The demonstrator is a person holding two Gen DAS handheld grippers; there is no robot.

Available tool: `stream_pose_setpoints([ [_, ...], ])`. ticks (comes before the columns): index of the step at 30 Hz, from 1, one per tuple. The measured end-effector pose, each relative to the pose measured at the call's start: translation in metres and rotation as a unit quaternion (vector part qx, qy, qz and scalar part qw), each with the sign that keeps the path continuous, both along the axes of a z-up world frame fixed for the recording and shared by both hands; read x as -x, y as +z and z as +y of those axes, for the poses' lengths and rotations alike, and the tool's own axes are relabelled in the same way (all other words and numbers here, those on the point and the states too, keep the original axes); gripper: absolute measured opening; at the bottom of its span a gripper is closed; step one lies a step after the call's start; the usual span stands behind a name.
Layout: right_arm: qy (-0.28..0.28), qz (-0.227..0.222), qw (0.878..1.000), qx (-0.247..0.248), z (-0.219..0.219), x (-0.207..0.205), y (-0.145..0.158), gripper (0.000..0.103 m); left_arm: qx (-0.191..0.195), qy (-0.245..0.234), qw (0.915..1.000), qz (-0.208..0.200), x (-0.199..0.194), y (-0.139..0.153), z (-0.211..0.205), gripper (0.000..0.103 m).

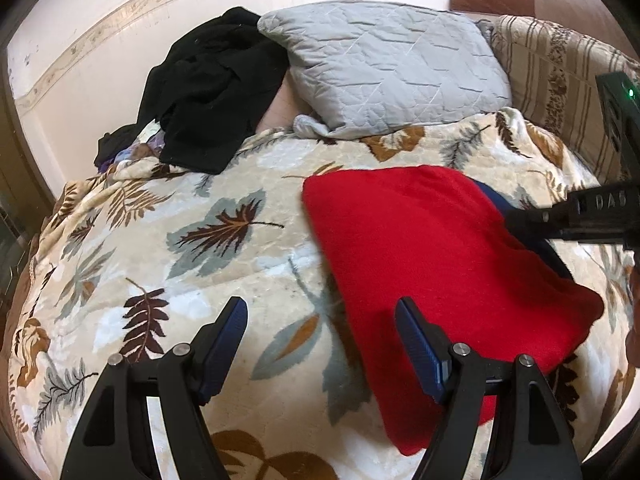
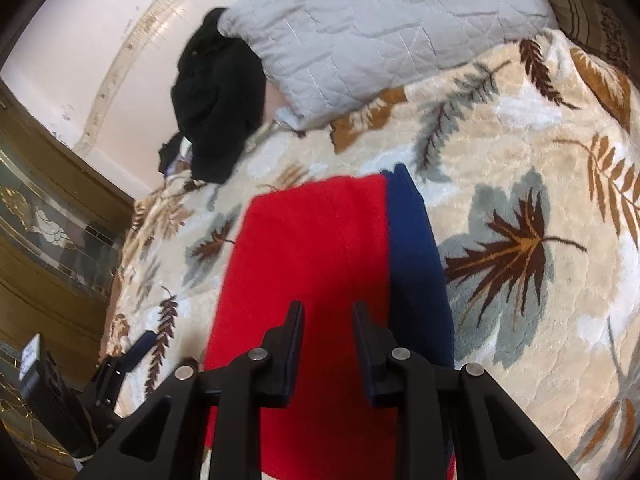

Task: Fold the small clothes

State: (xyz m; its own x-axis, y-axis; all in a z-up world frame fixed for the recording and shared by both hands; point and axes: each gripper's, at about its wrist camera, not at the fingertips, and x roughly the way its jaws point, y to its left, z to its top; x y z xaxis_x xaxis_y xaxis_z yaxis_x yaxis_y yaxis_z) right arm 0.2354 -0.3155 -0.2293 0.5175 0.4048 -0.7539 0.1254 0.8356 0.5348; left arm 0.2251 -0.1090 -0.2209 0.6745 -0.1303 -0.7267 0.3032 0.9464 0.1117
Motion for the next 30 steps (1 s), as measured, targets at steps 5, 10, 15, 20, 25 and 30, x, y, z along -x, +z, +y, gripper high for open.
stream_pose_setpoints([
  [5, 0.015, 0.022, 1.0, 0.007, 0.005, -0.005, -0.012, 0.028, -0.019, -0.003, 0.9998, 0.008, -0.004, -0.01, -0.005, 0.077],
  [10, 0.002, -0.005, 1.0, -0.004, -0.01, 0.003, 0.002, 0.028, 0.01, 0.002, 0.9998, 0.018, -0.007, -0.004, 0.006, 0.077],
  [15, -0.038, -0.015, 0.999, -0.035, -0.041, 0.01, 0.005, 0.036, 0.062, 0.005, 0.9971, 0.043, -0.02, 0.005, 0.027, 0.078],
  [20, -0.058, -0.036, 0.997, -0.038, -0.055, 0.017, 0.008, 0.076, 0.056, 0.011, 0.9966, 0.059, -0.025, 0.001, 0.031, 0.081],
  [25, -0.031, -0.072, 0.995, -0.054, -0.046, 0.019, 0.015, 0.073, 0.038, -0.013, 0.9955, 0.085, -0.026, -0.014, 0.015, 0.081],
  [30, 0.021, 0.007, 0.999, -0.028, -0.018, 0.002, -0.021, 0.059, -0.002, -0.025, 0.9983, 0.052, -0.018, -0.016, 0.006, 0.082],
])
